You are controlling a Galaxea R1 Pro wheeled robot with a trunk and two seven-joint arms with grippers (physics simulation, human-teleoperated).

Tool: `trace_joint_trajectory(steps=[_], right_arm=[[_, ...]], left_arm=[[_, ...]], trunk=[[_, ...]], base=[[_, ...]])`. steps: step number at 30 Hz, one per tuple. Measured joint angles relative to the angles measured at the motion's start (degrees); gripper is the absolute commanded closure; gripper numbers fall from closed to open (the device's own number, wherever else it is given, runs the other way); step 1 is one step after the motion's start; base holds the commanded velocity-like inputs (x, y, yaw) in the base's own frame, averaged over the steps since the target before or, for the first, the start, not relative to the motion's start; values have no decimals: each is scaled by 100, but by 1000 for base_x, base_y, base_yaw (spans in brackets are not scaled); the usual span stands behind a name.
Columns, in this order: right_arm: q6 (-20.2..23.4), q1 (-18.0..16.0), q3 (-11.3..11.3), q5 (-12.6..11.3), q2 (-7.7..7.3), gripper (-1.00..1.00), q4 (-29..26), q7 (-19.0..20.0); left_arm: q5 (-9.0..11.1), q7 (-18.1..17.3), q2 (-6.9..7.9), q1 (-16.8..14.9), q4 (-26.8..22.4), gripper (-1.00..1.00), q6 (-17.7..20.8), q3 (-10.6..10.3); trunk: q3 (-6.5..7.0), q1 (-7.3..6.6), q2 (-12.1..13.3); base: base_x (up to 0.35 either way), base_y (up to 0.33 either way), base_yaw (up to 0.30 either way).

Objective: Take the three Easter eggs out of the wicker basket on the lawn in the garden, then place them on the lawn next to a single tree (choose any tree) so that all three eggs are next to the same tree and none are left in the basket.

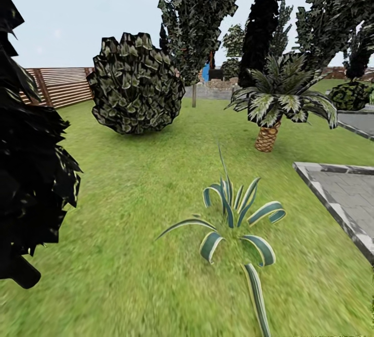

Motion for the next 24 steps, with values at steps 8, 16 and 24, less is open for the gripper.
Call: trace_joint_trajectory(steps=[8, 16, 24], right_arm=[[-50, 0, -22, -54, -70, -100, -7, -3], [-462, 0, -40, -140, -82, -100, 0, -37], [-489, 0, -47, -566, -85, -100, 0, -35]], left_arm=[[-9, -6, 3, 0, 0, -100, 0, 0], [-17, -8, 4, 0, 0, -100, 4, -11], [-5, -8, 6, 0, 7, -100, 8, -13]], trunk=[[36, -1, 0], [78, -1, 0], [123, 2, 1]], base=[[231, 206, -230], [231, 213, -243], [42, 35, -244]])
